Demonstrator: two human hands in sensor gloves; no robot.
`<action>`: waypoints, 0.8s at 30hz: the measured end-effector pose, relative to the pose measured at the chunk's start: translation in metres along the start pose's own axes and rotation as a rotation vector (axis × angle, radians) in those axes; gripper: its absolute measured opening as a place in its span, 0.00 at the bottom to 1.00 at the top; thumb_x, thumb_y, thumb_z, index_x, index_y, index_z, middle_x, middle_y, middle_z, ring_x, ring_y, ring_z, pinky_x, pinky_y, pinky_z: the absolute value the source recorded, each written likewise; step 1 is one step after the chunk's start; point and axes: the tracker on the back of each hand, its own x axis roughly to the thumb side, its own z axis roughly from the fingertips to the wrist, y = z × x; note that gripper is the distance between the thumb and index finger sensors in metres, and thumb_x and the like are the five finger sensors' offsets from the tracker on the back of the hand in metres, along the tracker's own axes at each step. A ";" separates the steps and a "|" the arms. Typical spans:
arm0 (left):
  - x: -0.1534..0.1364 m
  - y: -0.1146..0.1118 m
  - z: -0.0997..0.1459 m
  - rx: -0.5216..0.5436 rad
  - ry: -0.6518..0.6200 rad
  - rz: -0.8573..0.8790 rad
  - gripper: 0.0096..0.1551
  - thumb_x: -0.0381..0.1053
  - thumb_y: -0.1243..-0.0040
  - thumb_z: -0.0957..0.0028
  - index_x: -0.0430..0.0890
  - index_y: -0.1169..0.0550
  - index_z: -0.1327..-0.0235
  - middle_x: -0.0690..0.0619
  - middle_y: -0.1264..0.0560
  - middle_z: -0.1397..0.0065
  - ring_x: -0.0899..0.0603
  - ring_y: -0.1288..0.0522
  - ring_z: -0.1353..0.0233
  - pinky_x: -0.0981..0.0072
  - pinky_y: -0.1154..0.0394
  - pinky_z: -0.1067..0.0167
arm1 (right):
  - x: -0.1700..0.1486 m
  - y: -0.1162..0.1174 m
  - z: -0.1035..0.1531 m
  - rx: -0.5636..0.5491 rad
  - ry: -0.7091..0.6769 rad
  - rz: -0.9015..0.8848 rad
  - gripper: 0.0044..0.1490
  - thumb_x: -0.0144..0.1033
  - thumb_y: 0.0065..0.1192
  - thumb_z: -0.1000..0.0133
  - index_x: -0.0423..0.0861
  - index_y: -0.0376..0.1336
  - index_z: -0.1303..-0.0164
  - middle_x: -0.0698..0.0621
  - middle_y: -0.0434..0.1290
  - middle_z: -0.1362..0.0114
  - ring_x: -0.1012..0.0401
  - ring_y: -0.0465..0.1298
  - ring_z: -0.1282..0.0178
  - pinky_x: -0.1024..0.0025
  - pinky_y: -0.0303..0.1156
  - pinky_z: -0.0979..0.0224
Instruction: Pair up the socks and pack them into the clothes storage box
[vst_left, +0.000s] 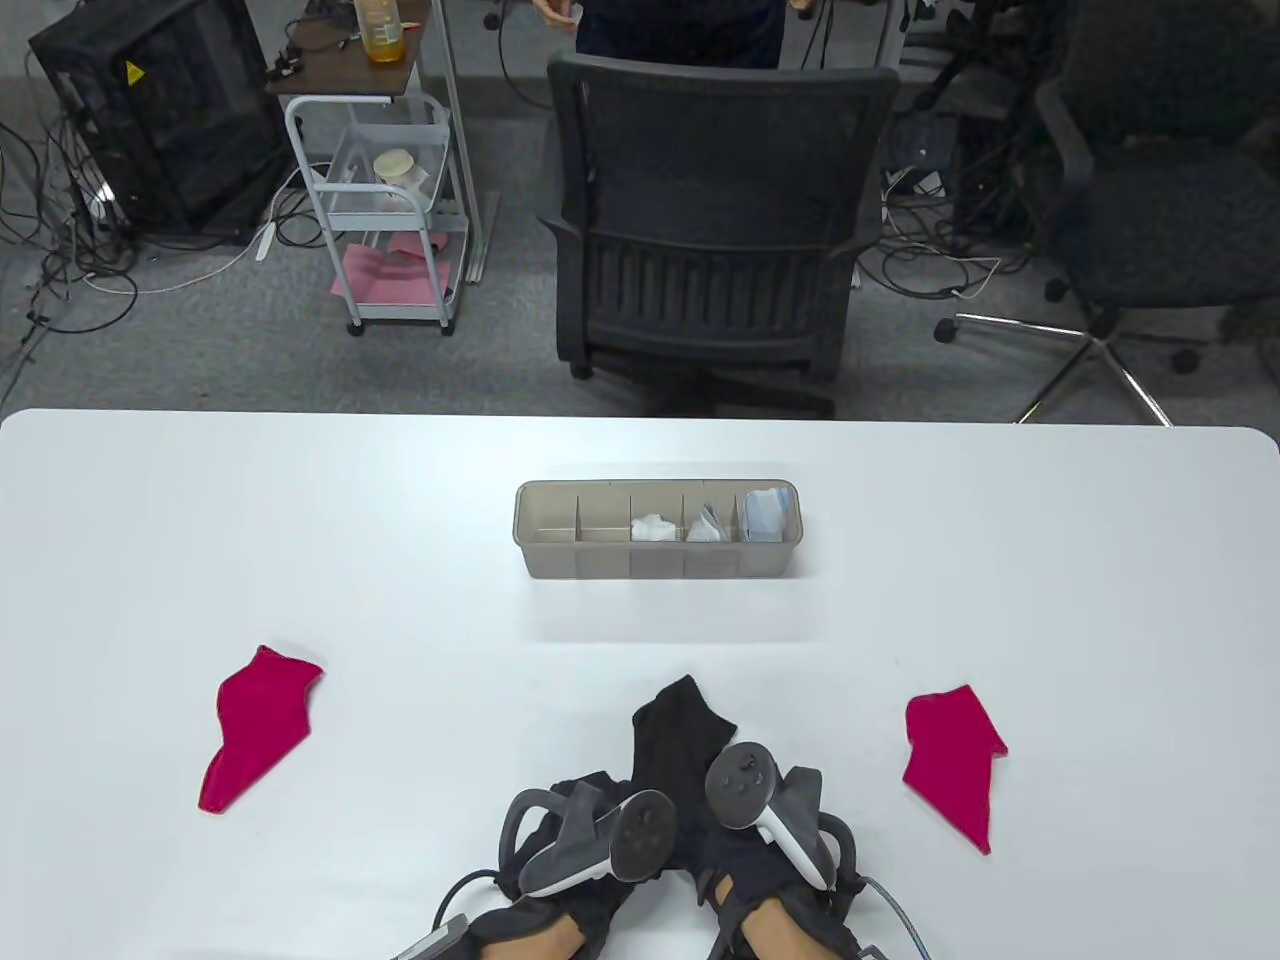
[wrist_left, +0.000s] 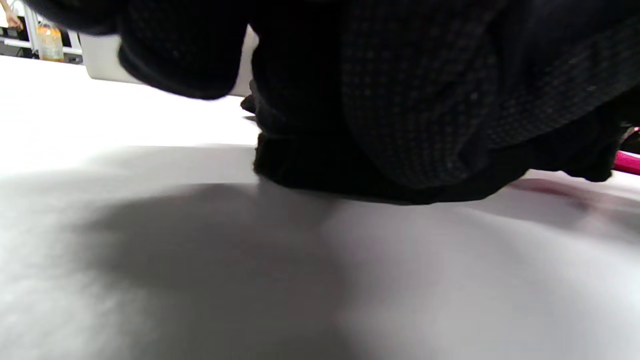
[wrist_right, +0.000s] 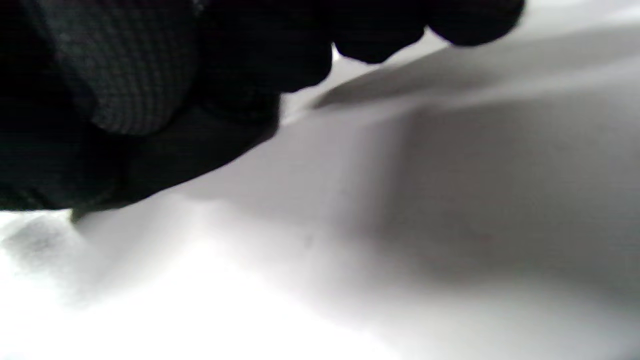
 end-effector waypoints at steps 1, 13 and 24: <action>-0.002 0.000 -0.004 -0.039 0.021 0.031 0.23 0.50 0.26 0.61 0.53 0.15 0.49 0.50 0.16 0.53 0.36 0.23 0.56 0.37 0.31 0.53 | 0.000 -0.002 0.003 -0.042 -0.014 0.010 0.21 0.57 0.71 0.56 0.63 0.75 0.55 0.60 0.77 0.56 0.60 0.73 0.55 0.58 0.68 0.41; -0.037 -0.002 -0.039 -0.346 0.290 0.365 0.19 0.54 0.25 0.62 0.55 0.14 0.57 0.49 0.16 0.61 0.36 0.23 0.59 0.37 0.31 0.55 | 0.021 -0.001 0.023 -0.344 -0.279 0.361 0.26 0.55 0.80 0.63 0.67 0.76 0.54 0.61 0.78 0.61 0.60 0.74 0.57 0.57 0.69 0.41; 0.004 0.009 0.004 -0.037 0.115 0.060 0.32 0.52 0.27 0.58 0.50 0.19 0.37 0.48 0.20 0.47 0.37 0.25 0.54 0.38 0.31 0.52 | 0.008 -0.004 -0.008 -0.140 -0.091 0.098 0.22 0.51 0.71 0.57 0.62 0.76 0.53 0.59 0.78 0.63 0.59 0.74 0.57 0.55 0.68 0.41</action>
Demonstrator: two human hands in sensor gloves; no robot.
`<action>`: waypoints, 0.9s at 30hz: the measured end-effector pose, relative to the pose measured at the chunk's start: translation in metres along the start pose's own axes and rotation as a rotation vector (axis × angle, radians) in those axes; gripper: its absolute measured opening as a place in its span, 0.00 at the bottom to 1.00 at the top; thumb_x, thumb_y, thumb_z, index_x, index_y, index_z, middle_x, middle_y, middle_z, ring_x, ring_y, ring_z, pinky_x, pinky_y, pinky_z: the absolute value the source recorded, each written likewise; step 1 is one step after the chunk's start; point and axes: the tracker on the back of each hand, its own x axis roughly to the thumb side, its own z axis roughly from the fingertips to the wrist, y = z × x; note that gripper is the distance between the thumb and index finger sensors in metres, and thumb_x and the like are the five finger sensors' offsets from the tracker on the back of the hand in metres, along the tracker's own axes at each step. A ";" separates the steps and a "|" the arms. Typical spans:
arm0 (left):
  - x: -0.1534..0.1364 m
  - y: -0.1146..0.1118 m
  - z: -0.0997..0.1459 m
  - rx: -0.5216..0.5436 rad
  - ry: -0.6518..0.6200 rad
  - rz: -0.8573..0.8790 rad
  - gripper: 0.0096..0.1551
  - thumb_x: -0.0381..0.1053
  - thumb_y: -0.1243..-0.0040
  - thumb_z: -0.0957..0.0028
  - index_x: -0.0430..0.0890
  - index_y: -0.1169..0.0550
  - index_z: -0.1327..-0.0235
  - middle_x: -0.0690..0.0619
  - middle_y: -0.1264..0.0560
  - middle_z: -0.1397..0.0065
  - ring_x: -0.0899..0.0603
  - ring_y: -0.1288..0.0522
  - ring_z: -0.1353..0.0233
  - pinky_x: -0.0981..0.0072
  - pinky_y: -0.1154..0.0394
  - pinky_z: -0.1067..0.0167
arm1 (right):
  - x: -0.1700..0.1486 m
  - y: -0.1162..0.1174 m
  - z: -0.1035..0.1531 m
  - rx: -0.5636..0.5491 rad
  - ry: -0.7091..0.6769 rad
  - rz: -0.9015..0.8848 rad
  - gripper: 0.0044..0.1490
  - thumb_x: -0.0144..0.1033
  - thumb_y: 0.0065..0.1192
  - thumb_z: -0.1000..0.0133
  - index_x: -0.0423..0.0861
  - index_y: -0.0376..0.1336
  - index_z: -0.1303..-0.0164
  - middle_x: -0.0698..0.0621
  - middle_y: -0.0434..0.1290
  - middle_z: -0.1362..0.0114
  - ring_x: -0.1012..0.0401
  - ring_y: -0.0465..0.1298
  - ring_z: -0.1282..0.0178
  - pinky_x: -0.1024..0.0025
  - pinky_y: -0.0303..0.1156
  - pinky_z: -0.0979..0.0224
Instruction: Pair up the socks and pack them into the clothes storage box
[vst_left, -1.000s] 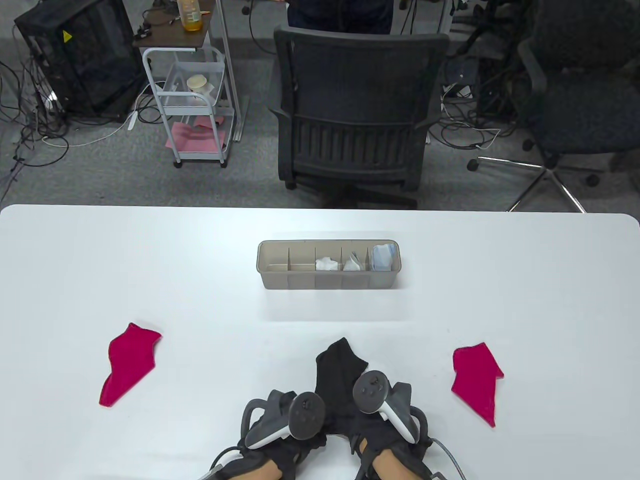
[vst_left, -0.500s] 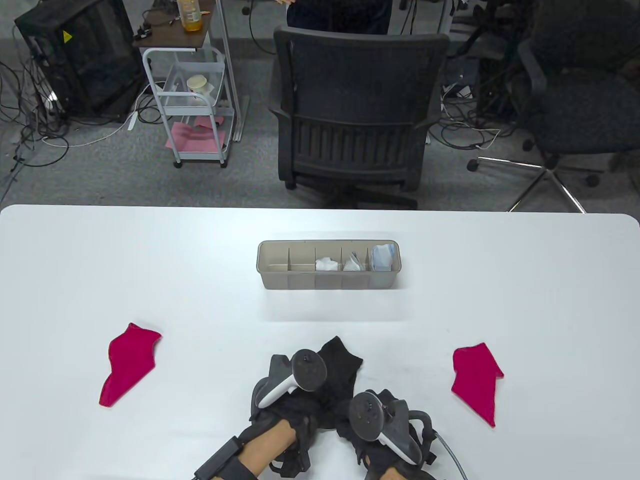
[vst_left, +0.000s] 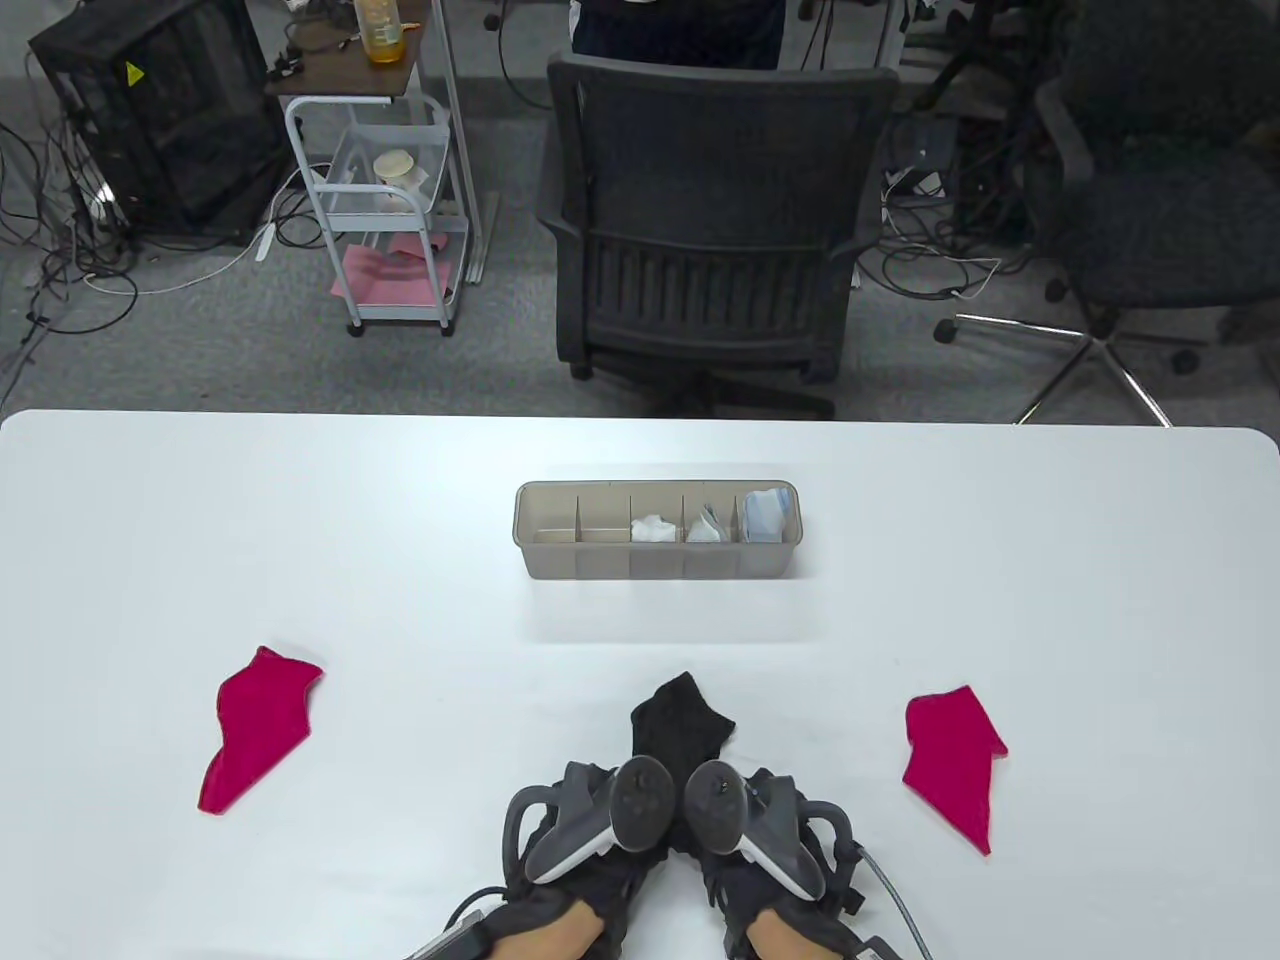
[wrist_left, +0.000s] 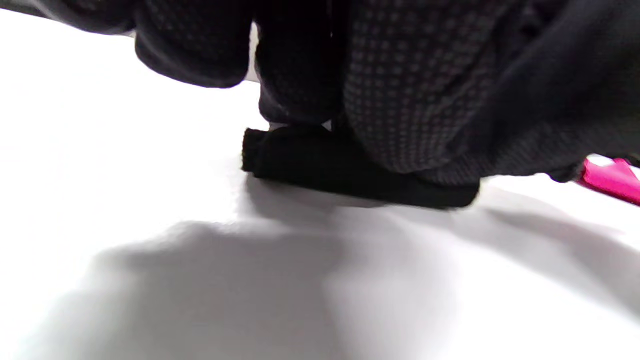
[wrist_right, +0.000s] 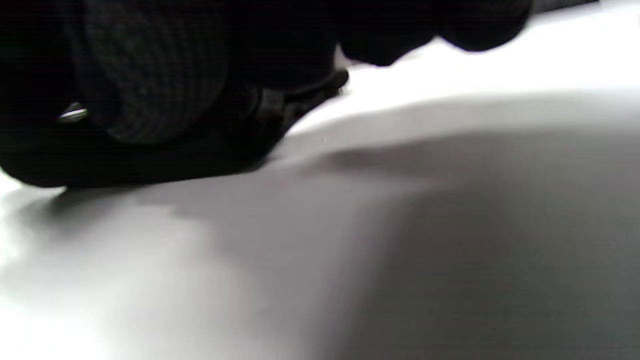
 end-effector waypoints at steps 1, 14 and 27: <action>0.001 -0.002 0.001 -0.011 -0.003 -0.016 0.34 0.53 0.27 0.58 0.48 0.20 0.36 0.47 0.20 0.46 0.37 0.25 0.54 0.38 0.32 0.52 | -0.003 0.000 -0.003 0.032 0.034 -0.049 0.22 0.51 0.71 0.57 0.61 0.76 0.53 0.59 0.78 0.63 0.59 0.73 0.57 0.55 0.68 0.41; -0.045 -0.002 -0.058 -0.288 0.131 0.362 0.21 0.51 0.26 0.60 0.51 0.12 0.53 0.48 0.17 0.62 0.37 0.24 0.60 0.37 0.32 0.54 | 0.007 -0.011 0.010 -0.188 -0.183 0.146 0.27 0.55 0.78 0.62 0.67 0.75 0.51 0.62 0.78 0.63 0.61 0.74 0.58 0.57 0.70 0.41; -0.015 0.005 -0.023 0.101 0.007 0.011 0.25 0.53 0.25 0.61 0.55 0.13 0.48 0.53 0.16 0.60 0.40 0.23 0.62 0.40 0.29 0.56 | 0.014 -0.005 -0.019 0.001 0.045 0.081 0.23 0.50 0.69 0.56 0.62 0.75 0.50 0.59 0.77 0.63 0.59 0.73 0.57 0.55 0.68 0.40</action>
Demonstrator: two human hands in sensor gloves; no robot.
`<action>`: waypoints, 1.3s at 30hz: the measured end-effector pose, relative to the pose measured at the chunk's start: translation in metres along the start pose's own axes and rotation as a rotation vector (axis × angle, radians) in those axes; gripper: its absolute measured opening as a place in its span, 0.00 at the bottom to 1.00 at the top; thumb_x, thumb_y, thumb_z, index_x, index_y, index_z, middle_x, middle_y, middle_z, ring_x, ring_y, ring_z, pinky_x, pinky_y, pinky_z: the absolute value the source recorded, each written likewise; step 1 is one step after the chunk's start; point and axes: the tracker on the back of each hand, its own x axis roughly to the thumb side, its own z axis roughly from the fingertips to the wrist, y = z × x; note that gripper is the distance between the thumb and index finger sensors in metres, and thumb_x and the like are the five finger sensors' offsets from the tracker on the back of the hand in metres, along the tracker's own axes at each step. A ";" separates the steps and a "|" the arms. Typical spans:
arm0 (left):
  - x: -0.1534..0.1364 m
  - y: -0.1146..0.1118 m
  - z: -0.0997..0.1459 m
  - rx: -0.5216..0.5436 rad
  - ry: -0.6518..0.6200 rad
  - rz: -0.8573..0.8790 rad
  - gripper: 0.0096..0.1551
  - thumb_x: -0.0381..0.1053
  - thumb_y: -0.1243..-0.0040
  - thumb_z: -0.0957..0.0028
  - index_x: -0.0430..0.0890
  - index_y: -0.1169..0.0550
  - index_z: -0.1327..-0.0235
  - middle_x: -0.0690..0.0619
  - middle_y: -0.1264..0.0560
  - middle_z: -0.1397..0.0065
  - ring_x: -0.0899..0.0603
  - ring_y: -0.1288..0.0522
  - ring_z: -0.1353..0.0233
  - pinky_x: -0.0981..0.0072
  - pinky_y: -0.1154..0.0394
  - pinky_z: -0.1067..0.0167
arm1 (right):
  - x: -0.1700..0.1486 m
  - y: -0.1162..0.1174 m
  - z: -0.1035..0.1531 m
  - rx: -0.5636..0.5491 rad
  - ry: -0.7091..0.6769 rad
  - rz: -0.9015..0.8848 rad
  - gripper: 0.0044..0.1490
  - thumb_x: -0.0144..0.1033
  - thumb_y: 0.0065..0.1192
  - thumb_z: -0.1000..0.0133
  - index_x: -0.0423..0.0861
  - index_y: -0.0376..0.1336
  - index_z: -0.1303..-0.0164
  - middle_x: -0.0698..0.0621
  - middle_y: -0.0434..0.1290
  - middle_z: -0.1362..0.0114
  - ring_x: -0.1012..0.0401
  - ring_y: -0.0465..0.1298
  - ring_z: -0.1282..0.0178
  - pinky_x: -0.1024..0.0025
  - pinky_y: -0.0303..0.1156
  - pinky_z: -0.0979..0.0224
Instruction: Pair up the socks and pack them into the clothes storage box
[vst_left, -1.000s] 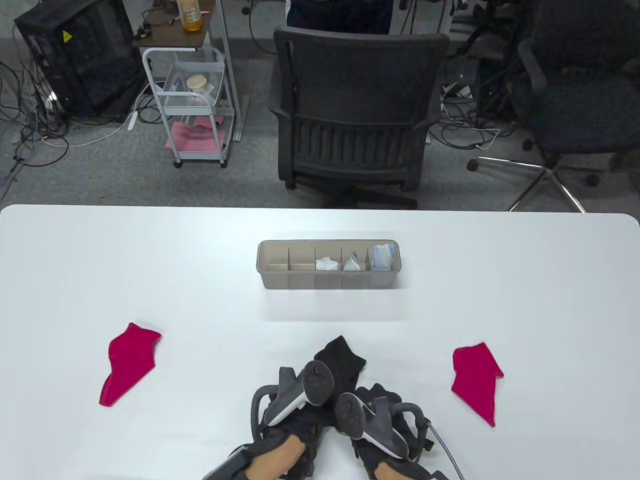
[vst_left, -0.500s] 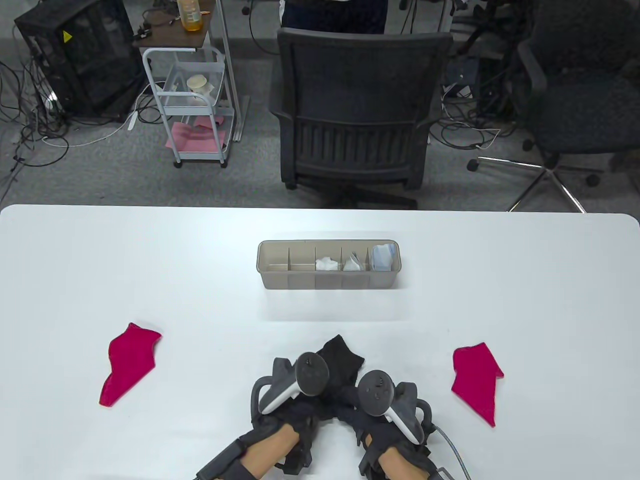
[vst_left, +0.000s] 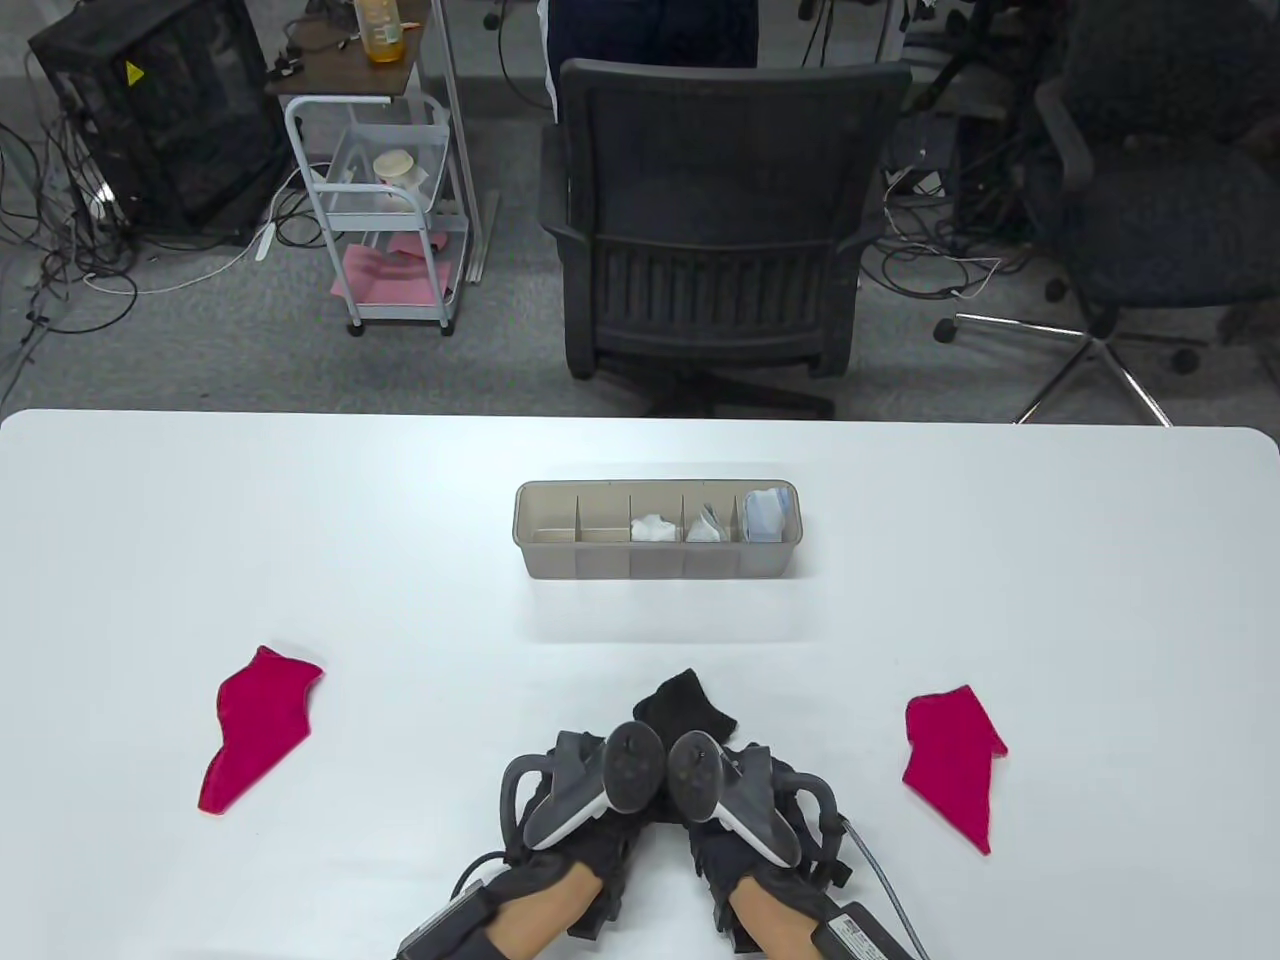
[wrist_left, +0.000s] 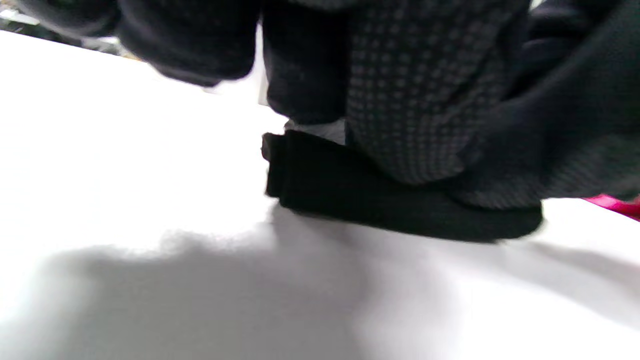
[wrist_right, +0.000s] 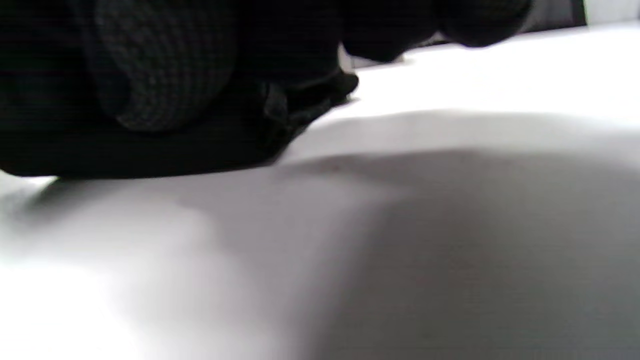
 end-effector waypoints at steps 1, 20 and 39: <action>0.001 -0.002 0.001 -0.011 -0.013 -0.015 0.26 0.54 0.25 0.61 0.54 0.14 0.46 0.52 0.16 0.60 0.40 0.23 0.62 0.39 0.29 0.56 | -0.002 0.000 -0.002 0.026 0.019 -0.031 0.23 0.50 0.69 0.56 0.62 0.75 0.50 0.59 0.77 0.63 0.59 0.73 0.57 0.55 0.67 0.40; -0.040 -0.013 -0.041 -0.271 0.152 0.373 0.20 0.56 0.33 0.57 0.50 0.12 0.57 0.50 0.20 0.69 0.39 0.25 0.63 0.37 0.31 0.56 | -0.003 -0.002 0.003 -0.091 -0.116 0.079 0.25 0.53 0.71 0.59 0.65 0.75 0.50 0.60 0.77 0.66 0.60 0.73 0.60 0.56 0.69 0.42; -0.021 -0.007 -0.025 -0.218 0.015 0.202 0.25 0.49 0.26 0.61 0.49 0.15 0.47 0.50 0.20 0.63 0.38 0.25 0.60 0.36 0.32 0.53 | -0.009 -0.008 0.018 -0.208 -0.193 0.135 0.29 0.55 0.80 0.64 0.68 0.75 0.50 0.61 0.77 0.64 0.61 0.73 0.59 0.57 0.69 0.42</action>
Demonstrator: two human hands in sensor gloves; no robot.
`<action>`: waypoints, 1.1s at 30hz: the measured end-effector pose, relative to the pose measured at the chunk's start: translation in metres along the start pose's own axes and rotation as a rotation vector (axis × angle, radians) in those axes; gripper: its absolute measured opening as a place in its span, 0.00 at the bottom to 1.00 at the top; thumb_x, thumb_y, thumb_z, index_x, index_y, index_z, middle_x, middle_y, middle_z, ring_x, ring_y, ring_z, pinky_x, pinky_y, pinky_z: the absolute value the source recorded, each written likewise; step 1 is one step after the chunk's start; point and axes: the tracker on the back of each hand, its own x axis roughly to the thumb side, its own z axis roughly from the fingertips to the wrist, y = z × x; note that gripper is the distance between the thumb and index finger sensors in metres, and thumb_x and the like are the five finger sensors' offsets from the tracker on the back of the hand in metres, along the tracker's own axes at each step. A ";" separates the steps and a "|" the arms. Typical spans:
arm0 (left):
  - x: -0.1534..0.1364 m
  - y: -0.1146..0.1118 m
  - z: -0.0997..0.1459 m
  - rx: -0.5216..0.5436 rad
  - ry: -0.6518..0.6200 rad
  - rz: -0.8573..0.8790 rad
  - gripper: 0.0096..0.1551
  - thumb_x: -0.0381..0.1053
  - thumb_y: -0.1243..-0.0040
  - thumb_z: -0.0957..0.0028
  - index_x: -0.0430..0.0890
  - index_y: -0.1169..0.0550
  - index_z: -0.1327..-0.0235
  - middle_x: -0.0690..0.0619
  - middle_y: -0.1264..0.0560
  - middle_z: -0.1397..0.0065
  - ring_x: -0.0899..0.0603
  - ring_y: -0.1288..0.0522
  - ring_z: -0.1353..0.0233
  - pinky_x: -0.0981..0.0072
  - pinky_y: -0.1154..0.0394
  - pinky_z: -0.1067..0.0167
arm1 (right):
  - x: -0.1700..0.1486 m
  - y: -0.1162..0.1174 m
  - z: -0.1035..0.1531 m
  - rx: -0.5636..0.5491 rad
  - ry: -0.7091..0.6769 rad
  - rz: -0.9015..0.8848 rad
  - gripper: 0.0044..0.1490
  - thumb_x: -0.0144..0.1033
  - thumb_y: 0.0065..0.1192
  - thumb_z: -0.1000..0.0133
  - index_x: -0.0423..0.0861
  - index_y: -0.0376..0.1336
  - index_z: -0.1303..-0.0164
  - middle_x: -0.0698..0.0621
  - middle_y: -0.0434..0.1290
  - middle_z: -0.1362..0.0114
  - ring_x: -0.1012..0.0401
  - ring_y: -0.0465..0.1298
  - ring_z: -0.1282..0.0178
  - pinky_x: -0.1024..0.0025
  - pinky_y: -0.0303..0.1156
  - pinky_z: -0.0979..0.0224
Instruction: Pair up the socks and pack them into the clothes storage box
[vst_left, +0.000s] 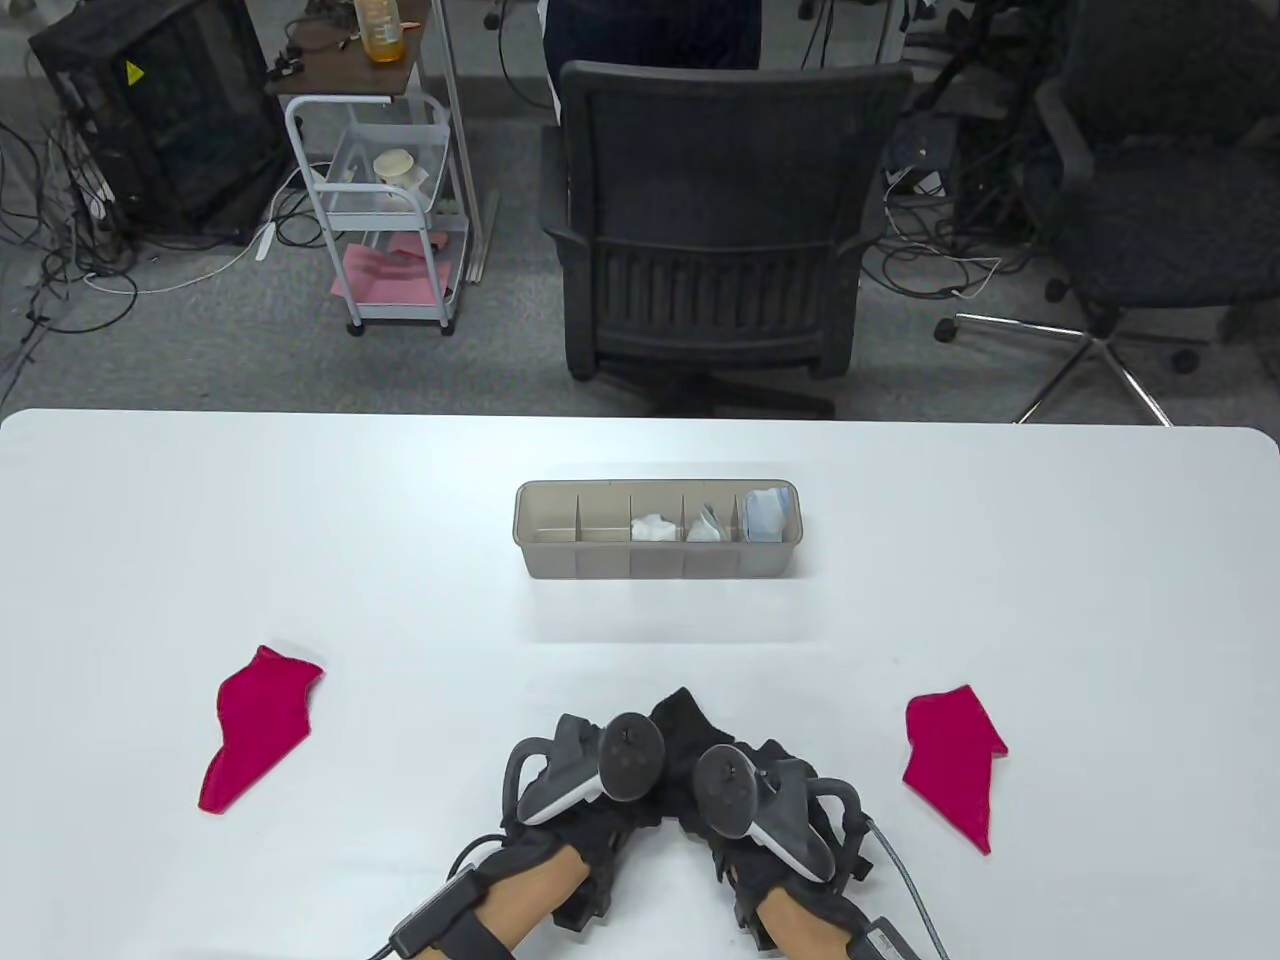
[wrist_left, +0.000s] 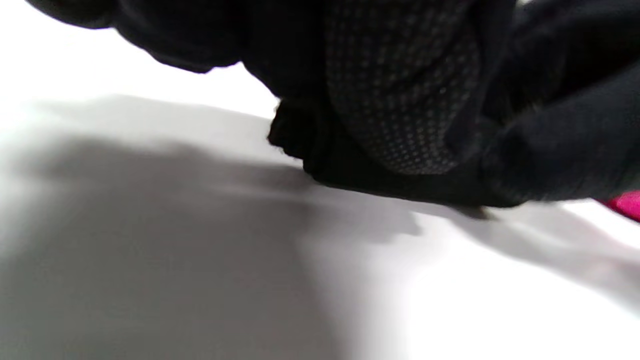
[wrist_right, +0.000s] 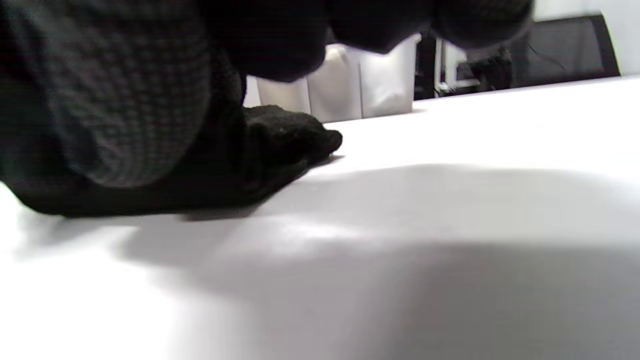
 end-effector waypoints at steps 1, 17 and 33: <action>-0.006 0.000 -0.002 -0.047 0.035 0.086 0.25 0.49 0.27 0.60 0.48 0.15 0.47 0.49 0.20 0.65 0.38 0.25 0.61 0.36 0.32 0.54 | 0.003 0.001 0.000 0.002 -0.034 0.034 0.28 0.56 0.79 0.64 0.68 0.76 0.51 0.61 0.77 0.64 0.61 0.73 0.59 0.57 0.69 0.41; 0.017 -0.008 0.020 0.141 -0.004 -0.201 0.31 0.51 0.25 0.61 0.50 0.20 0.41 0.50 0.20 0.61 0.38 0.25 0.60 0.36 0.32 0.54 | -0.007 0.010 -0.014 0.131 0.225 -0.250 0.21 0.52 0.73 0.57 0.65 0.77 0.54 0.60 0.77 0.65 0.60 0.73 0.60 0.57 0.69 0.42; -0.020 -0.003 -0.002 -0.004 0.169 0.224 0.22 0.56 0.35 0.55 0.47 0.12 0.55 0.50 0.21 0.74 0.38 0.26 0.68 0.36 0.31 0.59 | -0.002 0.008 -0.011 0.167 0.137 -0.134 0.28 0.53 0.69 0.58 0.64 0.73 0.46 0.60 0.76 0.61 0.59 0.72 0.57 0.55 0.67 0.40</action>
